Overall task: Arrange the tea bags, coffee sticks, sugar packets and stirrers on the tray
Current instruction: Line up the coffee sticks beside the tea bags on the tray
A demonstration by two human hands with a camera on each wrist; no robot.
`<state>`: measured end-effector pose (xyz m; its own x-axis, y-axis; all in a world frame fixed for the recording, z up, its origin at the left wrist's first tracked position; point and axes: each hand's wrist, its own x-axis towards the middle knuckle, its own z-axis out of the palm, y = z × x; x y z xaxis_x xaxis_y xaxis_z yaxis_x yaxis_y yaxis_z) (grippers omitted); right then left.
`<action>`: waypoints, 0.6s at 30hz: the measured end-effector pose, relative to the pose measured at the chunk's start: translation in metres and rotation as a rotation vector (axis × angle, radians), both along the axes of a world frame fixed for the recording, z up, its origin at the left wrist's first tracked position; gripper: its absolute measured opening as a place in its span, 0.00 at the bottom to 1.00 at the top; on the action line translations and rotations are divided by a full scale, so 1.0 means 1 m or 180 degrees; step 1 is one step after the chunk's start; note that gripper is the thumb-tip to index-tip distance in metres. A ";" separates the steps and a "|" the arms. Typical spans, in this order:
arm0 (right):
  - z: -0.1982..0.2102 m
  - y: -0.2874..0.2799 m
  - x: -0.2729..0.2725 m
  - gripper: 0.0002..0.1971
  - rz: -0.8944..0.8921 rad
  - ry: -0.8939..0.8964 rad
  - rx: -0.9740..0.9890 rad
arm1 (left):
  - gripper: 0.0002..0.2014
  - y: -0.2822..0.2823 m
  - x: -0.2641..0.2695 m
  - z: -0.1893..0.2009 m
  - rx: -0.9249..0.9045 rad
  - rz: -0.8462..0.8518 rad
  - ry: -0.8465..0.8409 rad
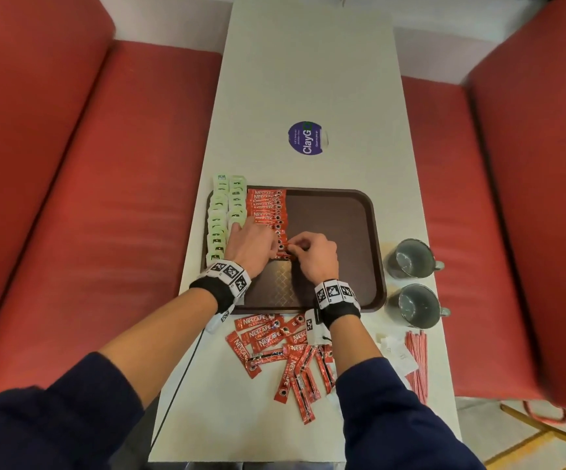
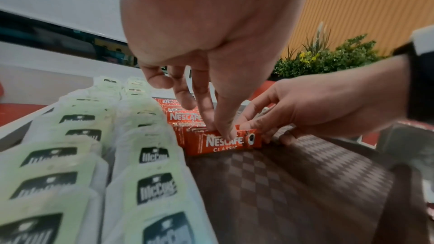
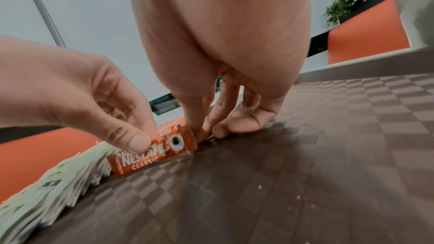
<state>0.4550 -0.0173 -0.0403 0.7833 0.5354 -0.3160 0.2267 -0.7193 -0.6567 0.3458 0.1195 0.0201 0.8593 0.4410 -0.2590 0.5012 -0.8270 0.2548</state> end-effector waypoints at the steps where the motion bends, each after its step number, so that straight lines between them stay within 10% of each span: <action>1: 0.001 0.000 0.000 0.09 0.0012 0.0010 0.0001 | 0.05 0.000 0.000 -0.002 0.0034 0.0012 0.0004; 11: 0.011 0.000 -0.006 0.05 -0.0090 0.0170 0.0048 | 0.03 0.005 -0.001 -0.009 0.0428 -0.0101 -0.0024; 18: 0.012 0.003 -0.018 0.22 -0.0066 0.0156 -0.0069 | 0.07 0.005 -0.004 -0.005 0.0545 -0.0153 0.0054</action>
<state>0.4372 -0.0142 -0.0280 0.7775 0.5118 -0.3655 0.1795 -0.7376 -0.6510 0.3416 0.1245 0.0155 0.8766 0.4384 -0.1982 0.4631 -0.8806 0.1002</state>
